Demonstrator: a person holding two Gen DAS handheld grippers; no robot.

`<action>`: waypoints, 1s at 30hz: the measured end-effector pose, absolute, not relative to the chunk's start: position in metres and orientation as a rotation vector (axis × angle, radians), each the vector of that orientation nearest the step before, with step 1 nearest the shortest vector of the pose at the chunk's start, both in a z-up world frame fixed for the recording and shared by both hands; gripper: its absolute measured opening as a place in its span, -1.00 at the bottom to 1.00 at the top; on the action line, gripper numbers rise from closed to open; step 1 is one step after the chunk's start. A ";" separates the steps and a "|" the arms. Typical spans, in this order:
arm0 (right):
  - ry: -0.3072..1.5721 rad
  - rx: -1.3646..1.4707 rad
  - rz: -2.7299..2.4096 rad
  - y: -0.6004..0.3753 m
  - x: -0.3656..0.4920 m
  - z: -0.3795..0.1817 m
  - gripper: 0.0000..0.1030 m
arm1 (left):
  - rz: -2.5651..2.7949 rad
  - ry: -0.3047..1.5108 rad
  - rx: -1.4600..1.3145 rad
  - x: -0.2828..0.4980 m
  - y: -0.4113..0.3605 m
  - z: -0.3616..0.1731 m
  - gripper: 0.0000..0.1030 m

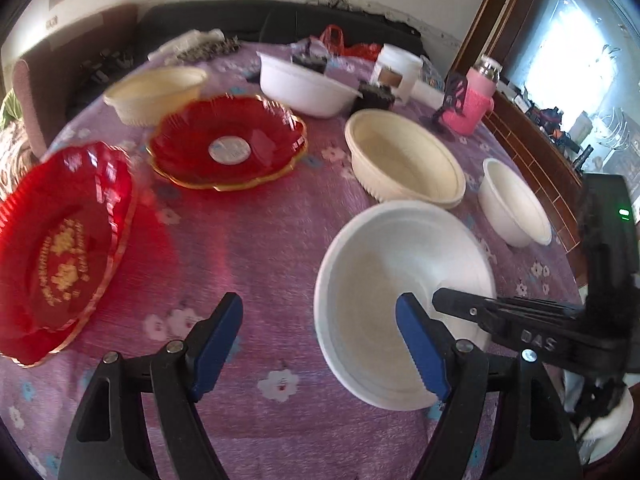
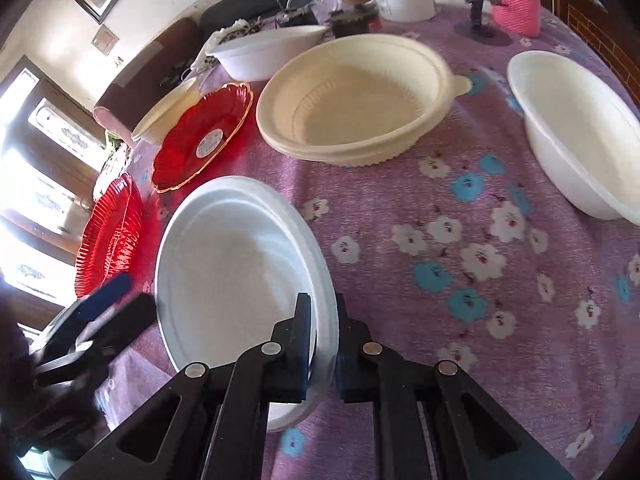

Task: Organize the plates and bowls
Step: 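Close the left gripper on the white bowl rim while the right gripper grips it too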

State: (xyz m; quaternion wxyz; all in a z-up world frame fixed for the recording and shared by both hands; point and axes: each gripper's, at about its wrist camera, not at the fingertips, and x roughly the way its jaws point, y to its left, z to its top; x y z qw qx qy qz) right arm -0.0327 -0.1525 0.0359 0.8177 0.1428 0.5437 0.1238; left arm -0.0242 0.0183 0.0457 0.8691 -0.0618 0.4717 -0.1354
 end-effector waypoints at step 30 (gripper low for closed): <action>0.918 0.182 0.284 -0.099 -0.071 0.106 -0.74 | -0.277 0.960 -0.263 -0.044 0.055 0.062 -0.46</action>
